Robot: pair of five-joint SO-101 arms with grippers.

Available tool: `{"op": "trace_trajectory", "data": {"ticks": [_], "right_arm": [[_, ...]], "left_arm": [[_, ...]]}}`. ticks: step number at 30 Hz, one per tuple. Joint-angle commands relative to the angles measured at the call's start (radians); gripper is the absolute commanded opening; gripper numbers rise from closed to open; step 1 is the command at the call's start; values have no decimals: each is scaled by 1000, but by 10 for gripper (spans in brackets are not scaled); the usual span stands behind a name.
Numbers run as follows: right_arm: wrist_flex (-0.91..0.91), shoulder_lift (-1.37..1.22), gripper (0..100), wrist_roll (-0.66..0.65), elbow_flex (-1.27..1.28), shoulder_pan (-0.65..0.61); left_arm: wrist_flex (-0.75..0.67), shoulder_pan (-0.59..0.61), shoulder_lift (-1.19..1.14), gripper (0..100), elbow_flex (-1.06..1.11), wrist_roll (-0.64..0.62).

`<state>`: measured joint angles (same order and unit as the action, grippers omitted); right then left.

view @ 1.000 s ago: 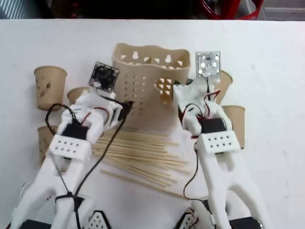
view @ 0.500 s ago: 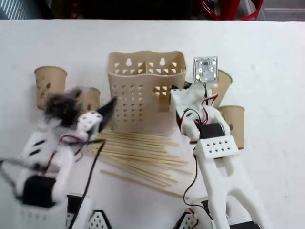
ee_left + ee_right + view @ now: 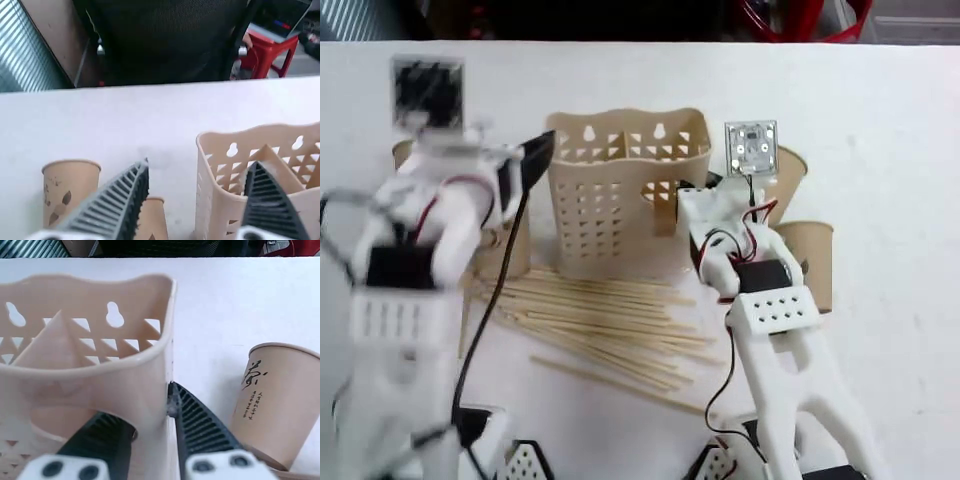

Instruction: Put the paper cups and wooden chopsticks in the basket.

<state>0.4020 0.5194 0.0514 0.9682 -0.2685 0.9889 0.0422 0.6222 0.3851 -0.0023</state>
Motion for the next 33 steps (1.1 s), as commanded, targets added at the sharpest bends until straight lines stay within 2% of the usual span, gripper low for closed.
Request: {"op": "trace_trajectory", "data": {"ticks": [1, 9, 15, 17, 20, 22, 26, 33], "right_arm": [[8, -7, 15, -2, 71, -27], [10, -7, 15, -2, 89, -25], [24, 44, 15, -3, 87, 15], [84, 113, 28, -3, 84, 38], [196, 269, 98, -17, 89, 58], [278, 387, 129, -84, 91, 58], [429, 615, 118, -187, 104, 48], [536, 837, 120, -308, 163, 48]], "left_arm": [[84, -2, -219, 305, -178, -15], [169, -30, -486, 290, -344, -11], [173, -65, -565, 66, -365, -9], [157, -76, -576, 32, -365, -9], [107, -81, -576, 24, -361, -12], [80, -81, -576, 23, -362, -15], [46, -79, -576, 22, -361, -17], [-21, -81, -576, 22, -367, -72]]}}
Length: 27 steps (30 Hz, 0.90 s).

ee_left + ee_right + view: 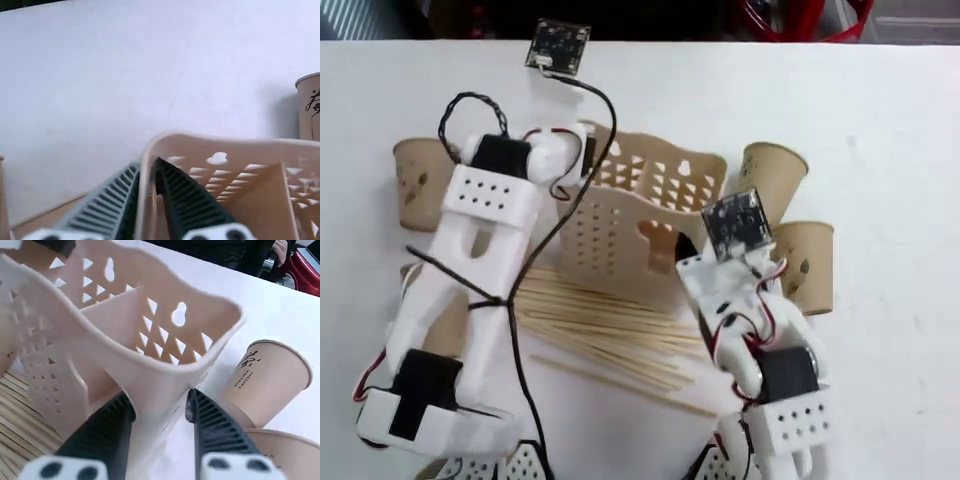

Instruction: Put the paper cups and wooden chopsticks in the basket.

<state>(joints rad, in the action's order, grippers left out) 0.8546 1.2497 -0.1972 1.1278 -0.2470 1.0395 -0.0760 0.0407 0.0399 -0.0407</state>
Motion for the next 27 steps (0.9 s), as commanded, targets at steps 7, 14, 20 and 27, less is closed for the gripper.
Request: {"op": "trace_trajectory", "data": {"ticks": [7, 14, 20, 27], "right_arm": [[-33, 114, 120, -66, 0, 31], [-73, 114, 245, -106, 8, 28], [-15, 116, 291, -106, 21, 8], [-140, 122, 291, -109, 192, -65]], "left_arm": [[-161, 48, 5, 21, -21, -43], [-190, 53, -1, 21, -84, -87], [-224, 97, -2, 20, -110, -109], [-233, 140, -4, 20, -103, -150]]}}
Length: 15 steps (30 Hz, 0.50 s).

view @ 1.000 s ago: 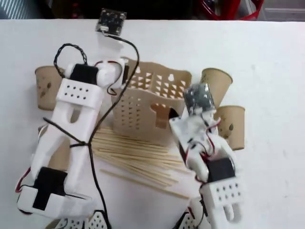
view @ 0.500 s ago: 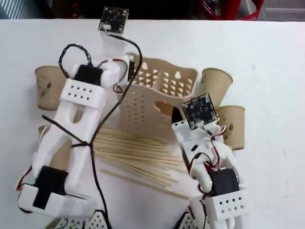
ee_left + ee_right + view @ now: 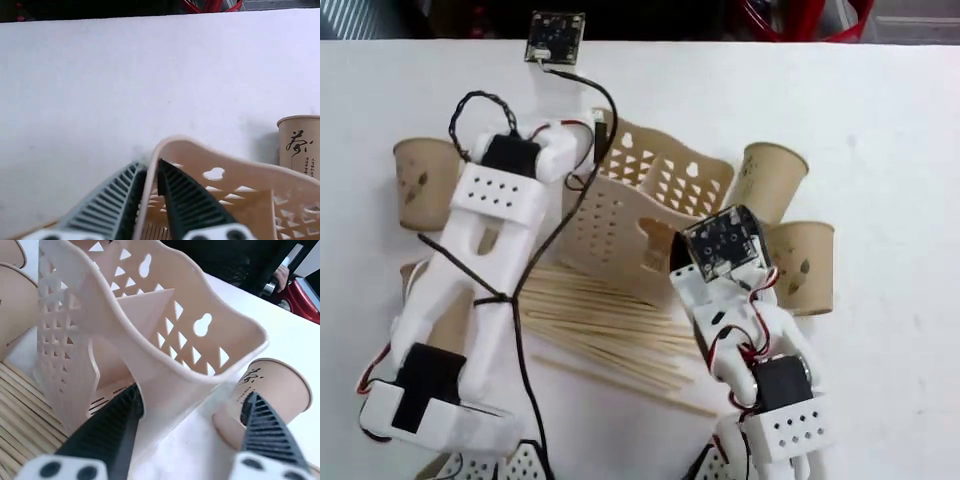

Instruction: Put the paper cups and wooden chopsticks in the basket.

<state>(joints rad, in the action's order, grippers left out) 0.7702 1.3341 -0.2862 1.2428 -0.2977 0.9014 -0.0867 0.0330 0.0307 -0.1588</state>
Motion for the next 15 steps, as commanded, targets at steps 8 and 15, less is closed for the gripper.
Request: {"op": "trace_trajectory", "data": {"ticks": [8, 15], "right_arm": [[-337, 27, 59, -25, 14, -8], [-343, -188, 94, -66, -92, -8]], "left_arm": [[-94, 166, 5, 20, -94, -80], [-126, 171, 5, 20, -94, -81]]}}
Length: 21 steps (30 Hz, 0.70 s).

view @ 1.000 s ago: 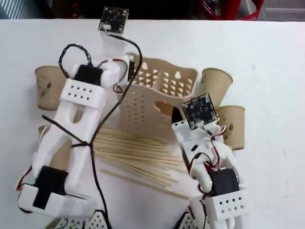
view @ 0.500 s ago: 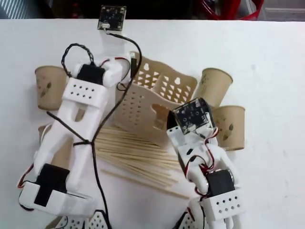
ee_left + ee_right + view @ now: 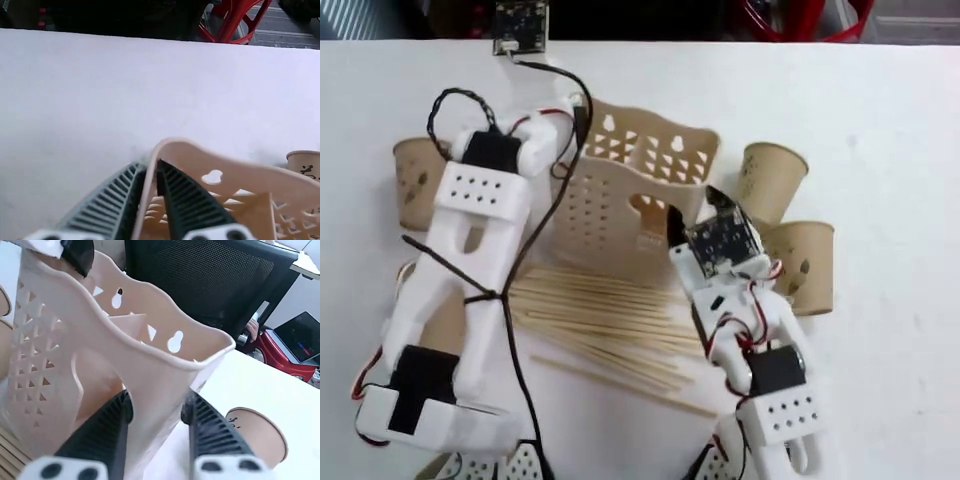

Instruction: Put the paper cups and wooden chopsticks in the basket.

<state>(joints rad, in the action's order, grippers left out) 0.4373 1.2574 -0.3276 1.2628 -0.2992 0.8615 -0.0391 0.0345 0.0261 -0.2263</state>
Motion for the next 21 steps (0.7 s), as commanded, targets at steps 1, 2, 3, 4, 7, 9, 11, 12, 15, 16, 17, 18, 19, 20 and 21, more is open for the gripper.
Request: {"op": "trace_trajectory", "data": {"ticks": [1, 2, 3, 4, 7, 9, 11, 12, 15, 16, 17, 18, 19, 20, 21], "right_arm": [[-2, -163, 108, -25, -127, -8], [16, -217, 119, -25, -143, -12], [38, -274, 128, -18, -161, -13], [51, -329, 132, 12, -183, -13], [70, -499, 132, 120, -279, -5], [116, -593, 133, 147, -359, -15], [180, -680, 133, 181, -450, -28], [208, -723, 133, 201, -497, -35], [259, -835, 133, 264, -628, -39], [265, -868, 134, 281, -664, -41], [269, -898, 134, 292, -698, -41], [274, -924, 134, 296, -727, -41], [274, -946, 134, 296, -752, -41], [274, -963, 134, 295, -770, -41], [275, -972, 134, 293, -781, -41]], "left_arm": [[-86, 122, 4, 20, -89, -14], [-87, 122, 2, 20, -87, -14], [-89, 124, 2, 20, -84, -18], [-94, 127, 4, 20, -77, -32], [-143, 139, 4, 20, -44, -54], [-181, 143, 4, 20, -12, -57], [-226, 147, 7, 20, 18, -57], [-244, 148, 8, 20, 31, -57], [-273, 148, 2, 20, 74, -58], [-288, 147, 2, 20, 104, -58], [-313, 145, 7, 20, 140, -58], [-341, 145, 12, 20, 172, -58], [-361, 145, 12, 20, 198, -55], [-373, 148, 12, 20, 218, -51], [-376, 151, 12, 21, 235, -51]]}}
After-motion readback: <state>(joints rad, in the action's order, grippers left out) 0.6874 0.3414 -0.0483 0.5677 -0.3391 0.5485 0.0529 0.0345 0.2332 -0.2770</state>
